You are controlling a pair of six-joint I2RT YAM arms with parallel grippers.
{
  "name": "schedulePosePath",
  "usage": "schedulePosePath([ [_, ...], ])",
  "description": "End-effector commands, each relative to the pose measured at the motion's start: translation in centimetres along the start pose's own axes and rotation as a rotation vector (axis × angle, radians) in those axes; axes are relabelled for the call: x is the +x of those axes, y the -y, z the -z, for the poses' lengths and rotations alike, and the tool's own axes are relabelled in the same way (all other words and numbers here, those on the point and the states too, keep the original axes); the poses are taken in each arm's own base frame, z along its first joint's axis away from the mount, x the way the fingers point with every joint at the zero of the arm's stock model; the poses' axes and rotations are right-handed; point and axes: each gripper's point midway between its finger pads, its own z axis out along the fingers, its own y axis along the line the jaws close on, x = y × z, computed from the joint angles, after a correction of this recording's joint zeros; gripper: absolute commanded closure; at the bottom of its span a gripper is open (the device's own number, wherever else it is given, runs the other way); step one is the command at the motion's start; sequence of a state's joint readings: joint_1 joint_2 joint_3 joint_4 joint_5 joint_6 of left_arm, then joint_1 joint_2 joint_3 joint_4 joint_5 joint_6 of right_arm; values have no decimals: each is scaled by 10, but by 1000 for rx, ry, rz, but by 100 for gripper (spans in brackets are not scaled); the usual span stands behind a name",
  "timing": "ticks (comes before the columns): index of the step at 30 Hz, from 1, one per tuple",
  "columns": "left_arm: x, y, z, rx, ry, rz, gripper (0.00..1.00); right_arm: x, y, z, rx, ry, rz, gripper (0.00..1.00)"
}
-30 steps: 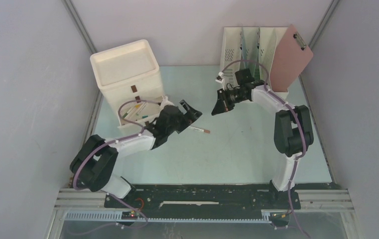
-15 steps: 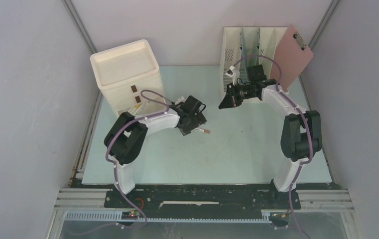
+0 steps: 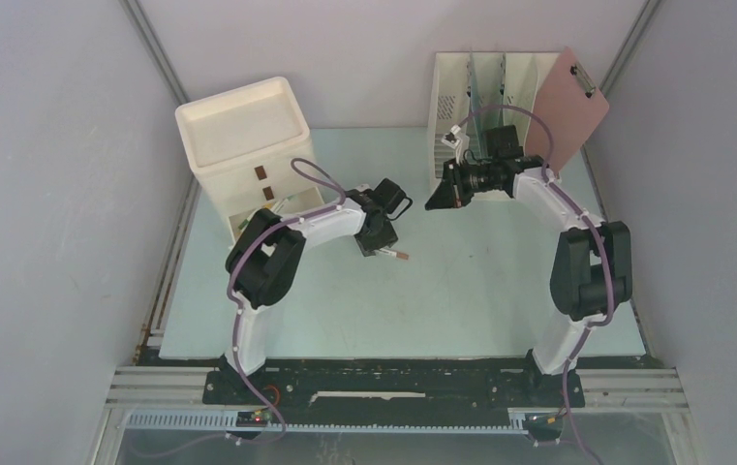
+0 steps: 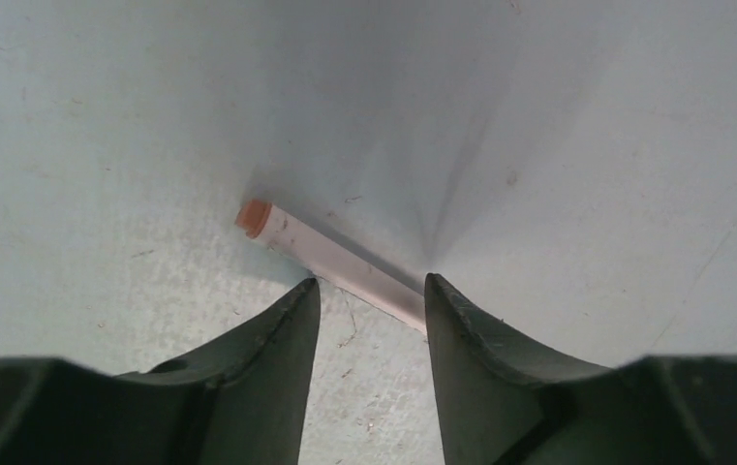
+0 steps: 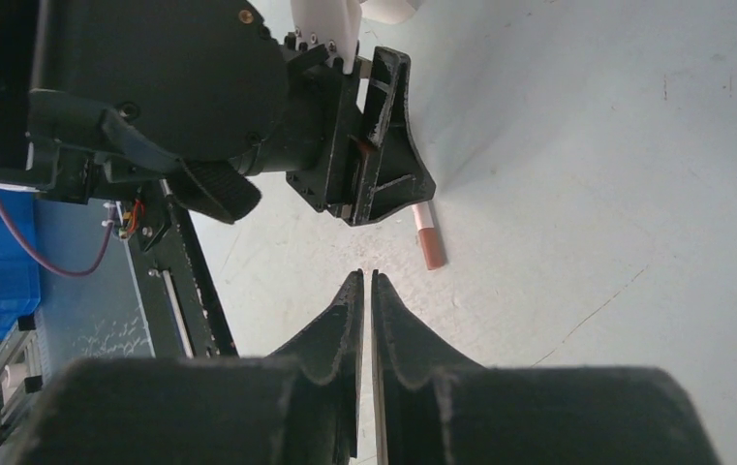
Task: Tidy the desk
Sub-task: Pick up the stationery from the center of the board.
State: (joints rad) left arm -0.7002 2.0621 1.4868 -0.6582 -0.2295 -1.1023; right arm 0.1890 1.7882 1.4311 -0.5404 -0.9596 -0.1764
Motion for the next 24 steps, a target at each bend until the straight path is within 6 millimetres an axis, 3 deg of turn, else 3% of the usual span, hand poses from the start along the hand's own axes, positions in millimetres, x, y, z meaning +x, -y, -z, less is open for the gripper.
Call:
schedulePosePath([
  [1, 28, -65, -27, -225, -89, -149, 53, -21, -23, 17, -26, 69, 70, 88],
  [4, 39, -70, -36, -227, -138, -212, 67, -24, -29, 21, -34, 82, 79, 88],
  [10, 54, -83, -39, -209, -216, -394, 77, -28, -37, 27, -44, 100, 95, 88],
  [13, 47, -85, -34, -175, -180, -474, 85, -30, -40, 29, -49, 108, 100, 88],
  [17, 33, -82, -28, -124, -93, -557, 87, -30, -42, 30, -55, 114, 97, 88],
  [24, -1, -63, -4, 2, 106, -657, 98, -29, -45, 31, -66, 118, 112, 86],
])
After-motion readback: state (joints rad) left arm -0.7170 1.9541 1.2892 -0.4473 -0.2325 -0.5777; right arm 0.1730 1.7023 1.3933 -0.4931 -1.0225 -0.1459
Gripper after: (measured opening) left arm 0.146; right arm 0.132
